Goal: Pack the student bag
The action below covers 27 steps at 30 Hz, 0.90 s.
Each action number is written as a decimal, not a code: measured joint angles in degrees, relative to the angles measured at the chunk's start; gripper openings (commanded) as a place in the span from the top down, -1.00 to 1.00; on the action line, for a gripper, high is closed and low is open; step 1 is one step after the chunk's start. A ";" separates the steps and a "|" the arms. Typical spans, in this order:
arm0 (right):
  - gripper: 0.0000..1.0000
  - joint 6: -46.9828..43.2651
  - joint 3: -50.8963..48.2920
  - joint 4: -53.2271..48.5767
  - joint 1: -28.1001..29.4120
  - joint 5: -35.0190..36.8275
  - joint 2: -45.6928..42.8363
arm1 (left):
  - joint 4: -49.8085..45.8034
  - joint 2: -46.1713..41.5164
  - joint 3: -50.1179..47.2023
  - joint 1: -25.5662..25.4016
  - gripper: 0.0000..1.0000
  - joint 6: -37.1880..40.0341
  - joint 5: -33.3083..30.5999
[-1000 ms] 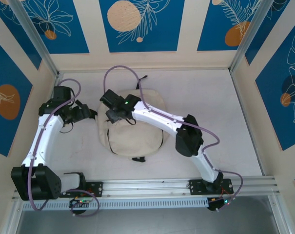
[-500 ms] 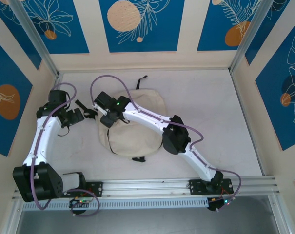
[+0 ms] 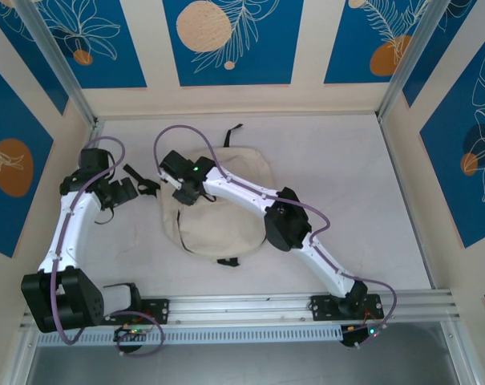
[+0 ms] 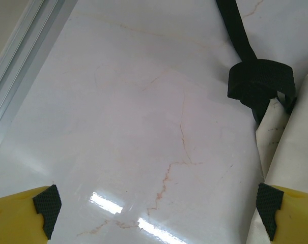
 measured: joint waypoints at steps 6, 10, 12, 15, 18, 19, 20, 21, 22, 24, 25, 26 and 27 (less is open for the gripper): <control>0.72 4.02 2.80 -0.39 -0.39 -0.31 0.00 | 0.04 0.00 -0.04 0.02 -1.00 -0.02 1.31; 0.85 7.04 2.80 -0.50 -0.76 -0.33 0.00 | 0.22 0.02 -0.11 0.07 -0.99 -0.02 4.24; 0.82 8.44 2.80 -0.46 -0.96 -0.35 -0.02 | 0.39 0.15 -0.15 0.11 -0.98 0.00 6.71; 0.58 9.81 2.80 -0.57 -1.22 -1.66 -0.02 | 0.74 0.79 -0.15 0.11 -0.97 0.00 10.40; 0.37 10.29 2.80 -0.70 -1.31 -2.78 -0.02 | 1.27 1.31 -0.15 0.11 -0.97 0.02 12.79; 0.34 10.54 2.80 -0.81 -1.29 -2.91 -0.02 | 1.31 1.33 -0.15 0.11 -0.97 0.02 13.18; 0.30 10.54 2.80 -0.92 -1.29 -3.02 -0.02 | 1.29 1.33 -0.15 0.11 -0.97 0.02 13.60; 0.29 10.54 2.80 -0.94 -1.29 -3.06 -0.02 | 1.31 1.33 -0.15 0.11 -0.97 0.02 13.88; 0.28 10.58 2.80 -0.94 -1.29 -3.08 -0.02 | 1.31 1.33 -0.15 0.11 -0.97 0.02 14.05; 0.28 10.54 2.80 -0.94 -1.22 -3.06 0.00 | 1.31 1.33 -0.15 0.11 -0.97 0.02 14.29; 0.28 10.43 2.80 -0.94 -1.22 -3.06 0.00 | 1.31 1.33 -0.15 0.11 -0.97 0.02 14.45; 0.27 10.40 2.80 -0.94 -1.18 -3.04 0.00 | 1.31 1.33 -0.15 0.11 -0.97 0.02 14.45; 0.28 10.38 2.80 -0.96 -1.16 -2.99 0.02 | 1.31 1.33 -0.15 0.11 -0.97 0.02 14.47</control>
